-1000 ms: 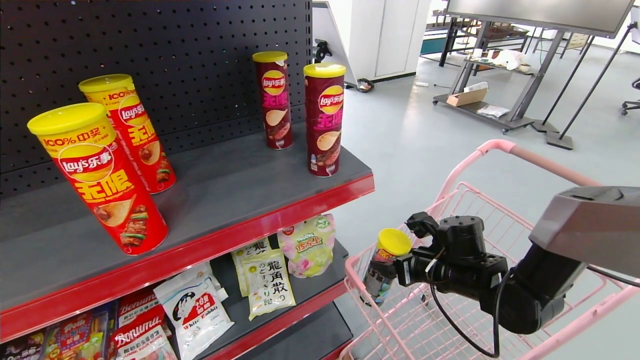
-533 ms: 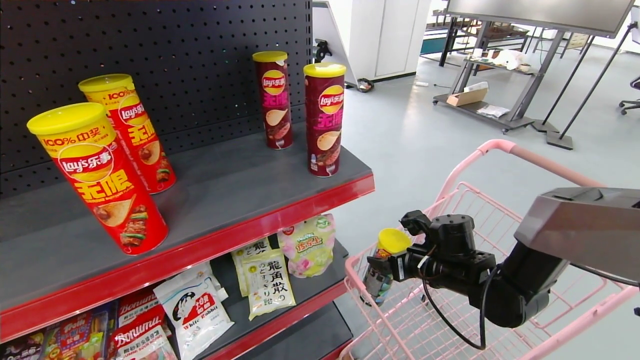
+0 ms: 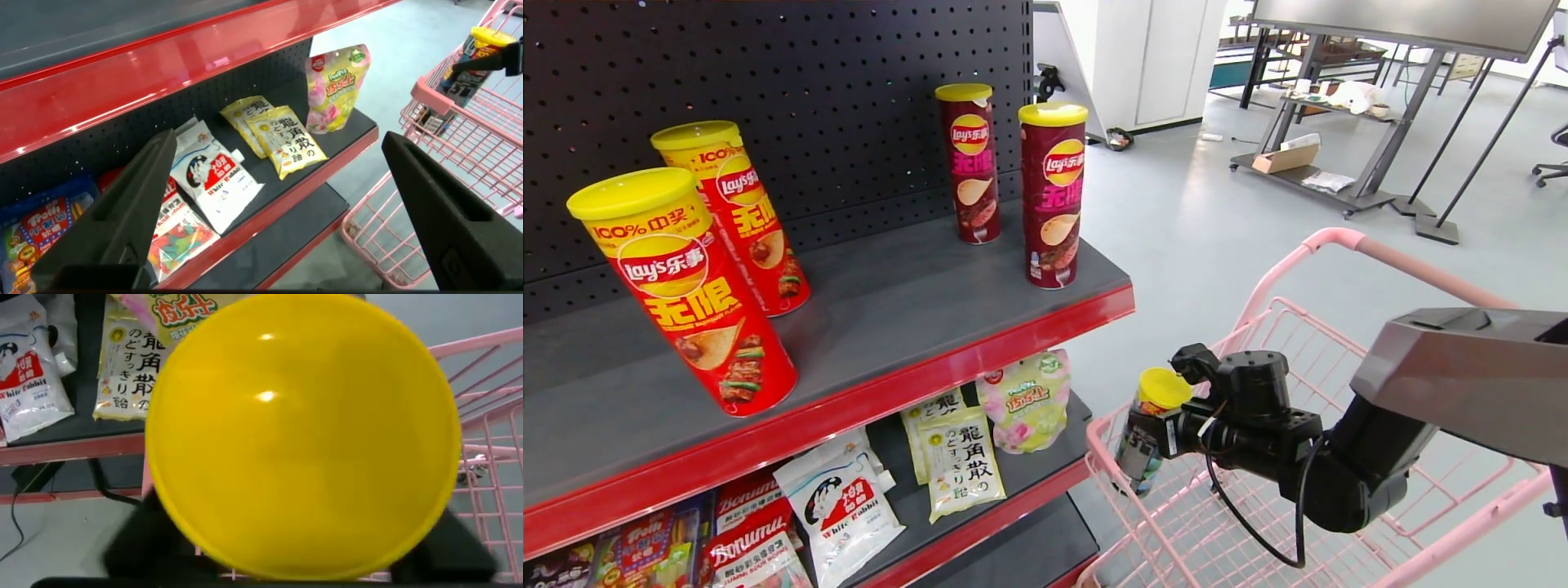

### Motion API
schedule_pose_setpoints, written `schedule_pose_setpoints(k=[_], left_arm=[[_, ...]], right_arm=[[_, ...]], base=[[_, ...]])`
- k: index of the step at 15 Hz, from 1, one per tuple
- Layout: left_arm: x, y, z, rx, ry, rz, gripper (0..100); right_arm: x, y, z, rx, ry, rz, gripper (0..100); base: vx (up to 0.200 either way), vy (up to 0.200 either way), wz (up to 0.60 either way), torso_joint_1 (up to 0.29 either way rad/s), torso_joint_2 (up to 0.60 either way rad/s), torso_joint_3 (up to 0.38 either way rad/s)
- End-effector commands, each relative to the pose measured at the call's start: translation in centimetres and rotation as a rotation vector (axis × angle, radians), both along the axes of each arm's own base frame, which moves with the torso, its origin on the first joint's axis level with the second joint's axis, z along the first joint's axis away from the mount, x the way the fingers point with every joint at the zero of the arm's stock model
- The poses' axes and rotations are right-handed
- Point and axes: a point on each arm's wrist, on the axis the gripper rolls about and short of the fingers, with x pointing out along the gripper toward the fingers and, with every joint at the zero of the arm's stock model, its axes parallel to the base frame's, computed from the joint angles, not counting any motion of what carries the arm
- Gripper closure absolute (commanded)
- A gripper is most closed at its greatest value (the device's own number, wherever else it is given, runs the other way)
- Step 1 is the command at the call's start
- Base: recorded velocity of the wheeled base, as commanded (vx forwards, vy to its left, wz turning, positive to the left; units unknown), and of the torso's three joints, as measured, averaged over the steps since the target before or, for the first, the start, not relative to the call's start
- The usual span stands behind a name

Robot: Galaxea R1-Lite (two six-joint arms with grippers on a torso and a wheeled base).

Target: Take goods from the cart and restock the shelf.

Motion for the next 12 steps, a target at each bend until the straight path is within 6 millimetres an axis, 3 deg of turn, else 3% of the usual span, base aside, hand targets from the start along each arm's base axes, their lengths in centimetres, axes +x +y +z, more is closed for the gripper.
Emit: schedule_pose_setpoints(k=[1, 4, 9, 12], left_arm=[[0.0, 0.0, 0.0, 0.0, 0.002, 0.001, 0], [0.0, 0.0, 0.0, 0.0, 0.002, 0.0, 0], [0.0, 0.0, 0.0, 0.0, 0.002, 0.001, 0], [0.0, 0.0, 0.0, 0.0, 0.002, 0.0, 0]], right_arm=[[-0.3, 0.1, -0.2, -0.003, 0.012, 0.007, 100], [-0.6, 0.2, 0.6, -0.003, -0.008, -0.003, 100], [-4.9, -1.9, 7.8, 0.036, -0.12, -0.023, 100], [-9.5, -4.4, 12.4, 0.033, -0.117, -0.038, 100]], base=[[0.0, 0.0, 0.0, 0.0, 0.0, 0.0], [0.0, 0.0, 0.0, 0.0, 0.0, 0.0], [0.0, 0.0, 0.0, 0.0, 0.0, 0.0], [0.0, 0.0, 0.0, 0.0, 0.0, 0.0]])
